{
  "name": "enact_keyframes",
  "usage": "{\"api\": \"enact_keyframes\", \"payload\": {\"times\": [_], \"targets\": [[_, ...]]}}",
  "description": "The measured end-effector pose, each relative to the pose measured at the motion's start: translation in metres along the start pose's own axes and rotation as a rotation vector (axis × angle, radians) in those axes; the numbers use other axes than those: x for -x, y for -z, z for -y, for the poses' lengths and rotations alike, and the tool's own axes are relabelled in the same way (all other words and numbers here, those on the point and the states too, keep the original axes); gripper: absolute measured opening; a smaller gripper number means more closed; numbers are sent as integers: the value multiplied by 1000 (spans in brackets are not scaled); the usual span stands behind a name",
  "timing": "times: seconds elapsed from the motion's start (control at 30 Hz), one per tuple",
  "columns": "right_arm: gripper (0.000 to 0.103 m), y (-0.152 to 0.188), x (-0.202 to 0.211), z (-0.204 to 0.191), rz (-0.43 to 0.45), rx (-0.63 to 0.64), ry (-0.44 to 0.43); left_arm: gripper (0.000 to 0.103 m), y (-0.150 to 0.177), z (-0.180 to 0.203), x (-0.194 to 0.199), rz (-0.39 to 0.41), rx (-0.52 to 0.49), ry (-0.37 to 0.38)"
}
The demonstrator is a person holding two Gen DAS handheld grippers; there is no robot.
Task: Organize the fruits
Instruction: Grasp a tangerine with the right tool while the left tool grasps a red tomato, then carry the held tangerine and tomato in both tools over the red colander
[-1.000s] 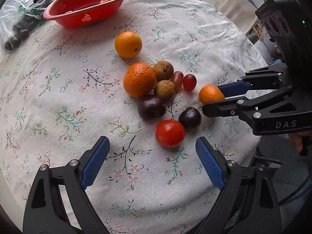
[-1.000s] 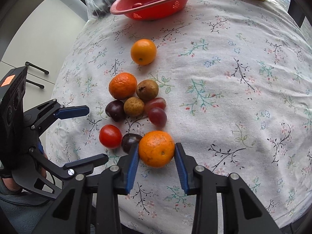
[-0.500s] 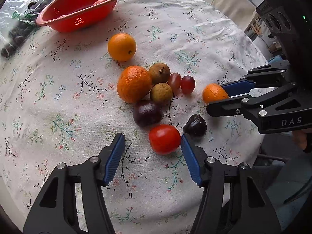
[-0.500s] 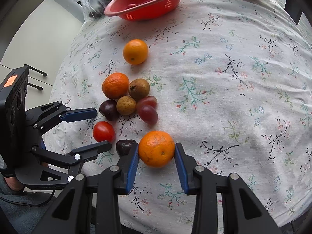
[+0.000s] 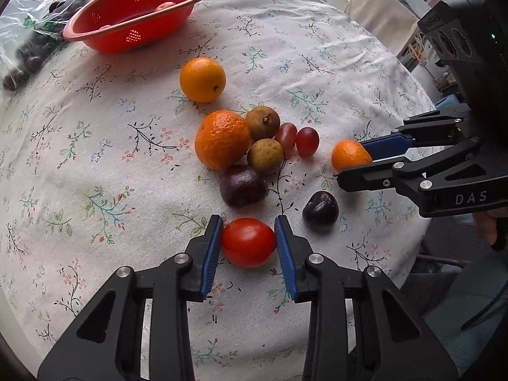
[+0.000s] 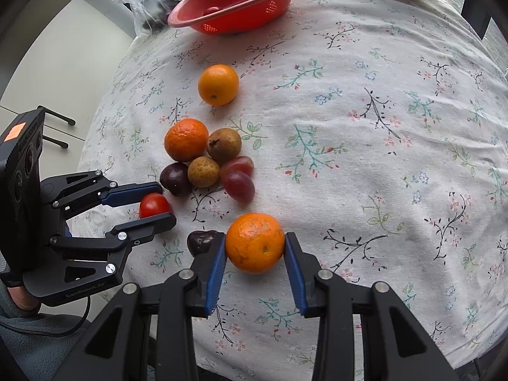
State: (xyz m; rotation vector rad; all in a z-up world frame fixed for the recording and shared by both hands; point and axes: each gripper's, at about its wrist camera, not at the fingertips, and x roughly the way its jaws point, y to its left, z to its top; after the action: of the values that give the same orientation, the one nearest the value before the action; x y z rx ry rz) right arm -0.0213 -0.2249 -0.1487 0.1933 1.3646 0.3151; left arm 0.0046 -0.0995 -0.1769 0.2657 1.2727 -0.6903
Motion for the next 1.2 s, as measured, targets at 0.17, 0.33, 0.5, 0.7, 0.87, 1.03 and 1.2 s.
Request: {"api": "enact_keyframes", "payload": {"times": [0.17,0.33,0.5,0.7,0.87,1.03,1.2], "targets": [[39,-1,0,0,0,2,-1,32,3,-4,2,3,14,10],[39,-2,0,0,1,-3,-3,32,5,-12,7,7,49,26],[39,-6,2,4,8,-20,-1,32,6,-26,20,32,111,33],[39,-19,9,15,28,-48,12,32,2,-50,41,76,183,15],[39,-39,21,33,62,-80,33,32,-13,-75,60,129,231,-13],[39,-73,42,56,122,-128,47,32,-43,-103,83,197,261,-51],[39,-120,62,65,188,-134,49,32,-84,-130,103,256,263,-81]]}}
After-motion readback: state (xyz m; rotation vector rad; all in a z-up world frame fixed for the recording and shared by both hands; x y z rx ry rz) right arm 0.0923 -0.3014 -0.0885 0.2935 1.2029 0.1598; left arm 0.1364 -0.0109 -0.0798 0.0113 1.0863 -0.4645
